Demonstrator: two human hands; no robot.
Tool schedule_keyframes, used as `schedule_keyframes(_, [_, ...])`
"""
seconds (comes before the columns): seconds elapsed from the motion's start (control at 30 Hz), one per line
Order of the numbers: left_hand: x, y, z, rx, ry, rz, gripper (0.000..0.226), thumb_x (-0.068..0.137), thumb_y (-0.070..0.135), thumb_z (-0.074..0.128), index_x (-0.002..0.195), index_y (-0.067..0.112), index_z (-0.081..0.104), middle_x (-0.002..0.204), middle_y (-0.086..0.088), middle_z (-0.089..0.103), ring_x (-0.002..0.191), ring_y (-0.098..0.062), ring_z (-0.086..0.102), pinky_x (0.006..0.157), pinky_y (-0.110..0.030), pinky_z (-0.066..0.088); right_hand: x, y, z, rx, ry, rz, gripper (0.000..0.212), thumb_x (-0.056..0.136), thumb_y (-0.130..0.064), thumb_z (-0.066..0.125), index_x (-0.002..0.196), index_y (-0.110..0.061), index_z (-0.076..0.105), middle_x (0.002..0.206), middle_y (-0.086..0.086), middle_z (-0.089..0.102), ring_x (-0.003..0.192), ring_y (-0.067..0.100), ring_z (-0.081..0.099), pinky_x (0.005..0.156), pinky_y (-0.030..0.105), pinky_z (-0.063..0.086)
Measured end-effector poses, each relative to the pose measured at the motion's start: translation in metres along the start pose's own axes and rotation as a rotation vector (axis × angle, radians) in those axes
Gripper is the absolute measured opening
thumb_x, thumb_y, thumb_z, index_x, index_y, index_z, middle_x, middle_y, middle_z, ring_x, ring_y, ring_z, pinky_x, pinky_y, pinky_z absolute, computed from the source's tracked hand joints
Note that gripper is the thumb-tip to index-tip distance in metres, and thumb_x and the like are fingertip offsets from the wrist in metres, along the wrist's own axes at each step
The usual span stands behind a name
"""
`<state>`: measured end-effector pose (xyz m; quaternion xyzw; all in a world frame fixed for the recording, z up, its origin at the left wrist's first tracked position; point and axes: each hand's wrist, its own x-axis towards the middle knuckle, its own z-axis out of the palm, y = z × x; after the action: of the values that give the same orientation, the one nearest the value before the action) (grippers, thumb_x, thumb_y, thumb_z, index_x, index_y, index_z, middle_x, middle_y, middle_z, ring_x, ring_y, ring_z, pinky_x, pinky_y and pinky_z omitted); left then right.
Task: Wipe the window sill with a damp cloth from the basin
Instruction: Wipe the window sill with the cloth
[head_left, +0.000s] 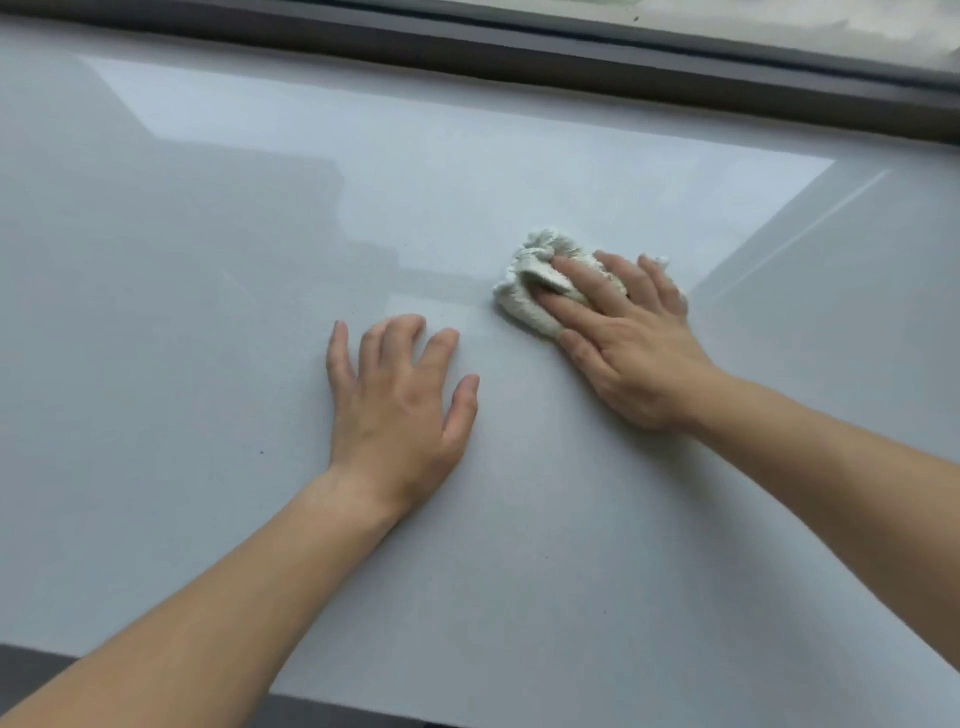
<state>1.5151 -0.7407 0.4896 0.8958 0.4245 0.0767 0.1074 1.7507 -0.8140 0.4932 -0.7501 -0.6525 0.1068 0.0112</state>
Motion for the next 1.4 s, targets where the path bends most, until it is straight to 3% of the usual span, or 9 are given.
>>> schedule_keyframes(0.17, [0.072,0.005,0.006,-0.155,0.001,0.029,0.056,0.092,0.041,0.037,0.141,0.017,0.043,0.16,-0.015,0.019,0.15,-0.03,0.012,0.121,-0.051,0.003,0.067,0.035,-0.011,0.085,0.11,0.454,0.052,0.102,-0.049,0.02,0.153,-0.044,0.023,0.167,-0.01,0.003,0.151,0.029,0.002,0.12,0.052,-0.009])
schedule_keyframes(0.33, [0.132,0.009,0.019,-0.07,-0.101,-0.033,0.061,0.097,0.043,0.032,0.152,0.019,0.022,0.164,-0.013,0.002,0.151,-0.026,-0.006,0.12,-0.051,-0.007,0.049,0.018,-0.007,0.014,0.036,0.06,0.057,0.098,-0.055,0.011,0.152,-0.045,0.027,0.165,-0.018,0.01,0.151,0.024,0.004,0.121,0.047,-0.008])
schedule_keyframes(0.4, [0.134,0.009,0.022,0.045,-0.133,-0.014,0.066,0.096,0.049,0.024,0.154,0.019,0.015,0.164,-0.014,-0.002,0.15,-0.028,-0.01,0.119,-0.054,-0.007,0.067,0.053,-0.018,0.004,0.023,0.077,0.055,0.099,-0.057,0.011,0.152,-0.049,0.025,0.165,-0.018,0.01,0.151,0.022,0.005,0.121,0.043,-0.007])
schedule_keyframes(0.57, [0.131,0.01,0.023,0.091,-0.141,-0.002,0.072,0.094,0.056,0.017,0.155,0.019,0.008,0.164,-0.014,-0.007,0.15,-0.029,-0.015,0.118,-0.056,-0.006,0.123,0.069,-0.026,0.069,0.128,0.475,0.049,0.104,-0.049,0.022,0.152,-0.045,0.026,0.167,-0.008,0.006,0.15,0.033,0.005,0.12,0.052,-0.007])
schedule_keyframes(0.73, [0.132,0.012,0.025,0.111,-0.113,0.009,0.075,0.092,0.058,0.018,0.155,0.017,0.012,0.164,-0.016,-0.002,0.15,-0.031,-0.011,0.118,-0.058,-0.003,0.147,0.022,-0.018,0.03,0.088,0.129,0.055,0.099,-0.052,0.017,0.153,-0.044,0.028,0.166,-0.011,0.013,0.15,0.031,0.007,0.12,0.053,-0.006])
schedule_keyframes(0.9, [0.132,0.011,0.026,0.108,-0.104,0.012,0.074,0.092,0.058,0.018,0.155,0.018,0.012,0.164,-0.015,-0.003,0.15,-0.03,-0.011,0.118,-0.057,-0.003,0.183,0.06,-0.029,-0.002,0.094,0.08,0.049,0.104,-0.05,0.02,0.152,-0.047,0.026,0.163,-0.013,0.019,0.148,0.025,0.013,0.121,0.046,-0.004])
schedule_keyframes(1.17, [0.132,0.011,0.025,0.12,-0.136,0.012,0.073,0.092,0.058,0.013,0.155,0.023,0.006,0.164,-0.015,-0.007,0.149,-0.03,-0.015,0.117,-0.058,-0.005,0.111,0.125,-0.033,0.052,0.155,0.481,0.054,0.099,-0.054,0.018,0.151,-0.045,0.031,0.166,-0.008,0.015,0.148,0.027,0.012,0.121,0.047,-0.002])
schedule_keyframes(1.3, [0.132,0.011,0.024,0.117,-0.132,0.009,0.072,0.092,0.058,0.014,0.155,0.024,0.009,0.164,-0.016,-0.005,0.15,-0.03,-0.012,0.118,-0.058,-0.004,0.095,0.129,-0.027,-0.005,0.1,0.385,0.057,0.098,-0.058,0.012,0.153,-0.047,0.021,0.167,-0.006,0.009,0.149,0.029,0.01,0.121,0.048,-0.002])
schedule_keyframes(1.4, [0.132,0.012,0.023,0.115,-0.141,0.006,0.072,0.092,0.058,0.015,0.155,0.025,0.008,0.164,-0.014,-0.005,0.15,-0.029,-0.013,0.118,-0.057,-0.005,0.086,0.163,-0.039,0.005,0.122,0.548,0.06,0.097,-0.058,0.012,0.153,-0.044,0.024,0.167,-0.002,0.01,0.149,0.03,0.012,0.121,0.048,0.0])
